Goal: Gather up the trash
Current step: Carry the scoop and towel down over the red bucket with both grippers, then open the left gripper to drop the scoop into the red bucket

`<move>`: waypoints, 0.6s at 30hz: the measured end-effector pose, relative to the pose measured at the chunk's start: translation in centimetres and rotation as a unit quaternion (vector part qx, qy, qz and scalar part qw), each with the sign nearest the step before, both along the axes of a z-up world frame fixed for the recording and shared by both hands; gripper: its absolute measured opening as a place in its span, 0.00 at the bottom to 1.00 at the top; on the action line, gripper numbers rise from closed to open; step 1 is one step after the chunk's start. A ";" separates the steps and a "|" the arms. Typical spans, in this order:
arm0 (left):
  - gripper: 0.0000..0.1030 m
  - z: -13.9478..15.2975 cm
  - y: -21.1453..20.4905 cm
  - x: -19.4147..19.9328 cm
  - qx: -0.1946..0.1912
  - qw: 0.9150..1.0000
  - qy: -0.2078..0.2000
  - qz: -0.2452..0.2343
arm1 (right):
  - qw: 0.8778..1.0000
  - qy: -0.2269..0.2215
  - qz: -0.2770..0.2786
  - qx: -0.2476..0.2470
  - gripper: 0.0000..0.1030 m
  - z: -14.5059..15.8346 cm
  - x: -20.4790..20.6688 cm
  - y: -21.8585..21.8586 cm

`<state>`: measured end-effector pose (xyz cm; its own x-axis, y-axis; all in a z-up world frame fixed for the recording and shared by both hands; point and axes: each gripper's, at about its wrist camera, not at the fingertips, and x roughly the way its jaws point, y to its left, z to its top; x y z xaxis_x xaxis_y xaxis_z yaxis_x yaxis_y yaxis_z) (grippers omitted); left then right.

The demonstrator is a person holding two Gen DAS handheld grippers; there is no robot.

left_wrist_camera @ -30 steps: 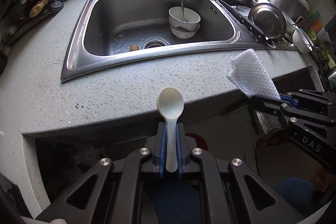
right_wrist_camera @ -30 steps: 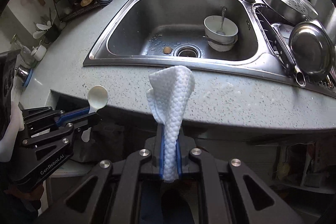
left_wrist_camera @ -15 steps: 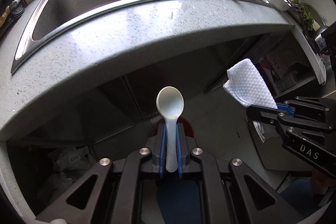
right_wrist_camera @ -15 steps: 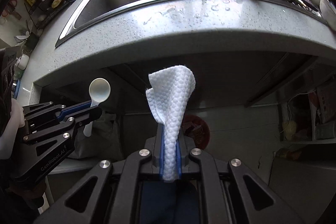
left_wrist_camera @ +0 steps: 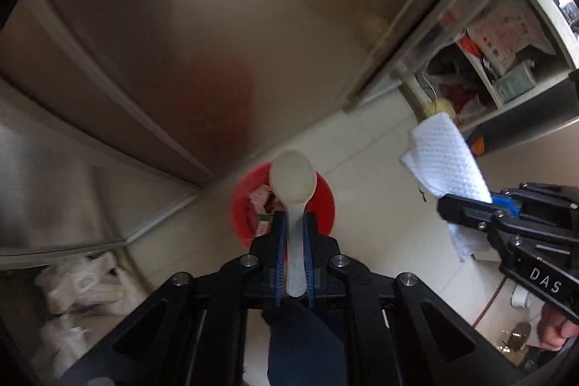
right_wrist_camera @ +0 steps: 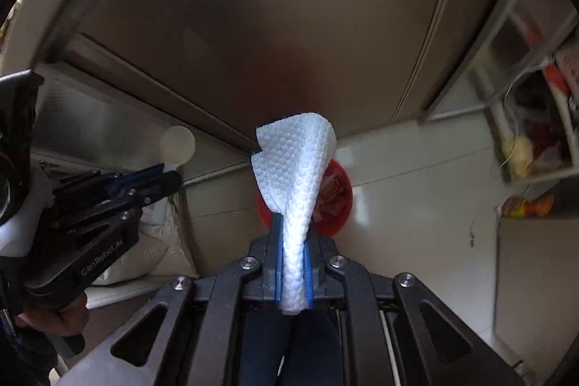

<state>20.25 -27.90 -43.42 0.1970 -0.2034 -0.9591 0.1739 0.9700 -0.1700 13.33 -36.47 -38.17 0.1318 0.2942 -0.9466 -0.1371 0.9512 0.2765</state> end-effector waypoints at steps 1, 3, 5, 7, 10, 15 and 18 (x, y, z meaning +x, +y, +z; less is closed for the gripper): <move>0.08 -1.3 0.0 0.1 -0.005 1.000 0.001 -0.003 | 1.000 0.000 -0.007 0.011 0.08 -1.6 0.0 -0.4; 0.08 -3.8 0.1 0.5 -0.021 1.000 0.008 -0.003 | 1.000 -0.003 -0.013 0.016 0.08 -4.2 0.0 -1.0; 0.08 -6.4 0.0 0.8 -0.031 0.999 0.016 -0.003 | 1.000 0.000 -0.019 0.012 0.08 -6.7 0.1 -1.4; 0.08 -8.8 -0.1 0.7 -0.027 0.999 0.022 -0.012 | 1.000 0.004 -0.024 0.007 0.08 -8.9 0.2 -1.8; 0.08 -11.5 -0.6 0.6 -0.023 0.999 0.032 -0.017 | 1.000 0.012 -0.027 0.010 0.08 -11.7 0.2 -2.2; 0.29 -14.0 -0.9 0.9 -0.006 0.998 0.060 -0.010 | 0.999 0.020 -0.030 0.015 0.08 -14.6 0.0 -2.4; 0.30 -14.2 -0.5 0.7 0.004 0.998 0.064 -0.018 | 0.999 0.029 -0.031 0.011 0.08 -14.8 -0.2 -2.5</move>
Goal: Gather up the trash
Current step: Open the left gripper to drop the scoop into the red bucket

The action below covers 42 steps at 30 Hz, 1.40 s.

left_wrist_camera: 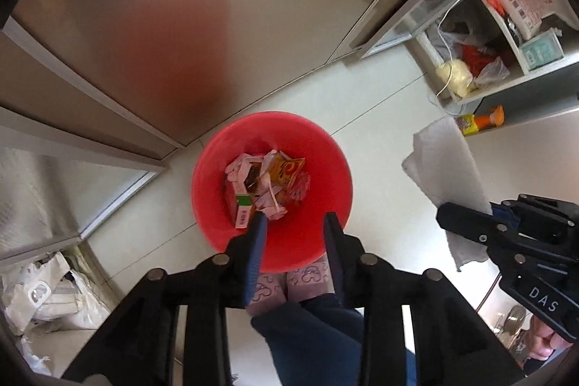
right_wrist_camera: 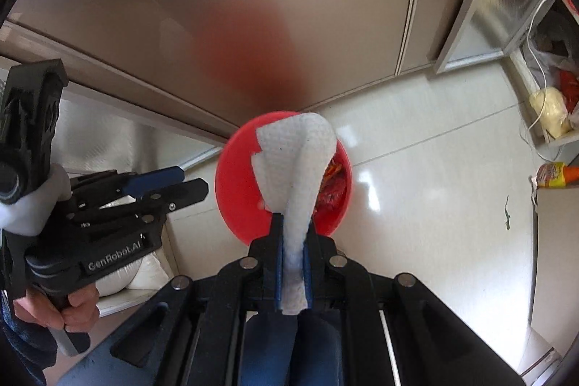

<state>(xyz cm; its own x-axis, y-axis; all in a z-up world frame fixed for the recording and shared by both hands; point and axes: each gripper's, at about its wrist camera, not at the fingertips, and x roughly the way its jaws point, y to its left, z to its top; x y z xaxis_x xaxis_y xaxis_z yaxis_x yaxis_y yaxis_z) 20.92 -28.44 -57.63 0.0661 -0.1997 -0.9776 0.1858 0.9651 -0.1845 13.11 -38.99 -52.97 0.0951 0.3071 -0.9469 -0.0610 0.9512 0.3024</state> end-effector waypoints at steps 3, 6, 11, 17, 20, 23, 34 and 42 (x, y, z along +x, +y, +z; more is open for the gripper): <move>0.30 0.8 0.4 -0.3 0.006 1.000 0.004 -0.013 | 1.000 0.001 0.004 -0.001 0.08 0.8 -0.5 0.2; 0.30 1.8 0.8 -0.5 0.010 1.000 -0.001 -0.015 | 1.000 0.000 0.012 -0.005 0.08 2.0 -0.4 0.3; 0.30 3.4 1.3 -0.5 0.023 0.999 -0.034 -0.031 | 0.999 -0.013 0.037 0.000 0.08 3.7 -0.2 0.3; 0.30 3.5 3.7 -0.2 0.014 0.999 -0.050 -0.005 | 0.998 -0.022 0.062 -0.001 0.08 2.7 1.0 0.7; 0.30 3.2 4.8 -0.4 0.034 0.997 -0.065 0.001 | 0.998 -0.019 0.066 0.000 0.08 1.4 1.4 1.3; 0.41 2.4 6.1 -0.3 0.040 0.997 -0.057 0.011 | 0.997 -0.019 0.076 0.001 0.08 0.3 1.7 2.1; 0.75 2.9 8.4 -0.2 0.045 0.997 -0.062 0.015 | 0.995 -0.030 0.086 -0.031 0.36 -0.3 1.4 2.4; 0.80 5.8 8.8 -1.2 0.053 0.996 -0.073 -0.010 | 0.995 -0.031 0.087 -0.047 0.46 1.6 0.1 2.8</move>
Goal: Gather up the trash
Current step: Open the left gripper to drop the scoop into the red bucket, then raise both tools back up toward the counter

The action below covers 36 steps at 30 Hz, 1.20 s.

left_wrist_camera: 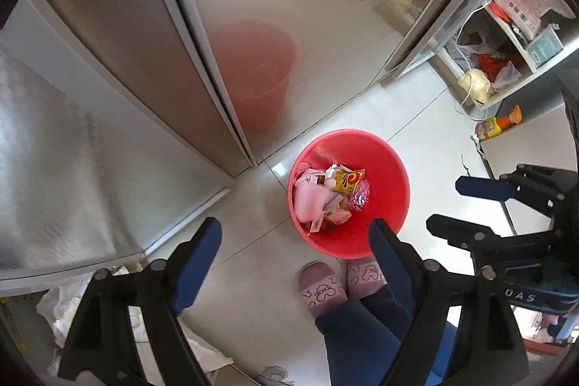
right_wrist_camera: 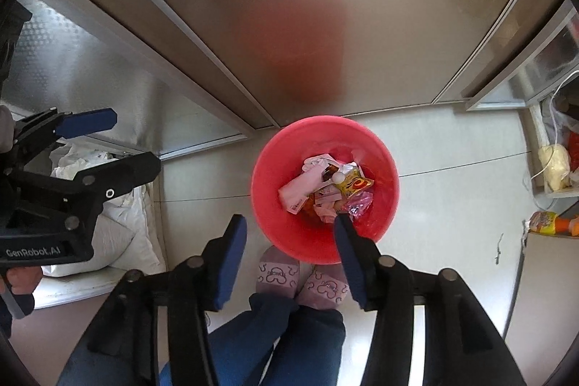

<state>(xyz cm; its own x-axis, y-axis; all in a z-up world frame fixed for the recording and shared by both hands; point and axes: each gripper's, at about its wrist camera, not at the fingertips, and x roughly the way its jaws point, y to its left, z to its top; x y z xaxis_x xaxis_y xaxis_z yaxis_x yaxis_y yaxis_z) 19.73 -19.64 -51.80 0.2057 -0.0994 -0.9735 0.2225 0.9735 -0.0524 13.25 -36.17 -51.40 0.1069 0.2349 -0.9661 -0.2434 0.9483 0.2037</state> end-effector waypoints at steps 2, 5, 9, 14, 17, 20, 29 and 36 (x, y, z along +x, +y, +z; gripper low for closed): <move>0.80 2.1 0.1 -0.3 0.001 1.000 -0.007 -0.008 | 1.000 -0.006 0.000 0.001 0.46 1.7 -0.2 -0.1; 0.80 6.6 0.0 -0.8 0.003 0.999 -0.031 -0.015 | 1.000 -0.018 -0.008 0.002 0.46 5.6 -0.5 0.7; 0.80 13.5 0.5 -1.7 -0.003 0.998 -0.058 -0.004 | 0.999 -0.051 -0.013 -0.006 0.46 12.1 -1.0 1.6; 0.80 21.9 0.9 -3.2 -0.001 0.995 -0.101 0.016 | 0.994 -0.104 -0.021 -0.026 0.47 21.3 -1.7 2.1; 0.81 26.2 1.4 -4.3 -0.006 0.991 -0.126 0.038 | 0.990 -0.137 -0.017 -0.027 0.58 26.5 -2.5 2.7; 0.82 29.4 1.7 -5.9 0.001 0.986 -0.157 0.063 | 0.984 -0.173 -0.002 -0.028 0.70 30.6 -3.3 3.7; 0.90 37.7 0.1 -12.7 0.048 0.955 -0.250 0.151 | 0.968 -0.249 0.044 -0.009 0.88 37.4 -7.3 3.6; 0.95 43.3 -2.8 -19.4 0.071 0.931 -0.303 0.191 | 0.943 -0.323 0.076 0.012 0.94 42.6 -11.6 1.0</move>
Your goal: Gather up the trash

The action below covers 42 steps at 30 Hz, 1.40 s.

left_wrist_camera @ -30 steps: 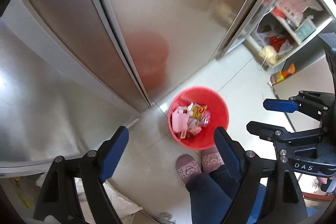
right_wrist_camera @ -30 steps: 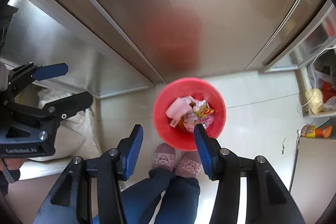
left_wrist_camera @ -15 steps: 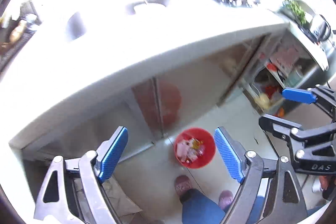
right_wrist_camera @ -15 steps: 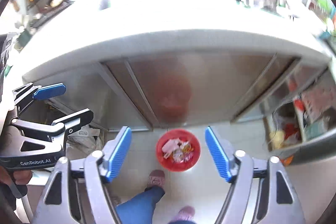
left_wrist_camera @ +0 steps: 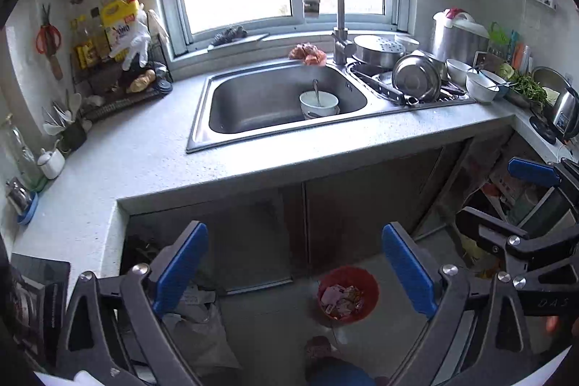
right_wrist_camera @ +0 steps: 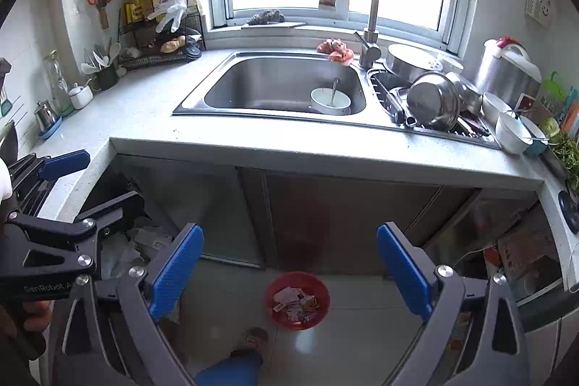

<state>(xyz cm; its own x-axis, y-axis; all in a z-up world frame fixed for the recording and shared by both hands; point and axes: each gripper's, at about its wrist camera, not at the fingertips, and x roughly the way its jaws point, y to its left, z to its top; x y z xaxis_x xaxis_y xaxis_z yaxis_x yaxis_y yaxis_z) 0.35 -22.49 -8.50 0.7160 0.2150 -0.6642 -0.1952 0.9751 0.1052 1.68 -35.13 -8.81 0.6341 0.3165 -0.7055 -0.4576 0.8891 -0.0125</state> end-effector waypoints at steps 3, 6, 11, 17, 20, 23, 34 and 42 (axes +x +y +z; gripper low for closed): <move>0.99 2.1 -1.6 -2.1 0.022 0.999 -0.020 0.019 | 1.000 -0.021 0.002 0.010 0.97 1.6 -1.7 -1.7; 0.99 3.4 -2.8 -3.6 0.029 0.999 -0.035 0.027 | 0.999 -0.044 -0.008 0.010 1.00 2.8 -3.1 -2.9; 0.99 4.8 -4.4 -5.1 0.037 0.997 -0.052 0.032 | 0.998 -0.056 -0.012 0.020 1.00 3.5 -3.6 -4.2; 0.99 5.4 -4.7 -5.4 0.034 0.998 -0.051 0.024 | 0.998 -0.054 -0.021 0.019 1.00 3.6 -3.7 -4.5; 0.99 5.7 -4.8 -5.8 0.036 0.997 -0.057 0.024 | 0.998 -0.056 -0.028 0.021 1.00 3.7 -4.3 -4.4; 0.99 6.0 -4.7 -5.9 0.038 0.997 -0.059 0.025 | 0.998 -0.057 -0.033 0.024 1.00 3.9 -4.4 -4.1; 0.99 6.9 -4.4 -6.8 0.034 0.998 -0.056 0.021 | 0.997 -0.063 -0.040 0.033 1.00 4.8 -5.7 -4.1; 0.99 7.1 -5.1 -7.7 0.023 0.998 -0.061 0.019 | 0.997 -0.071 -0.029 0.029 1.00 5.4 -5.9 -5.2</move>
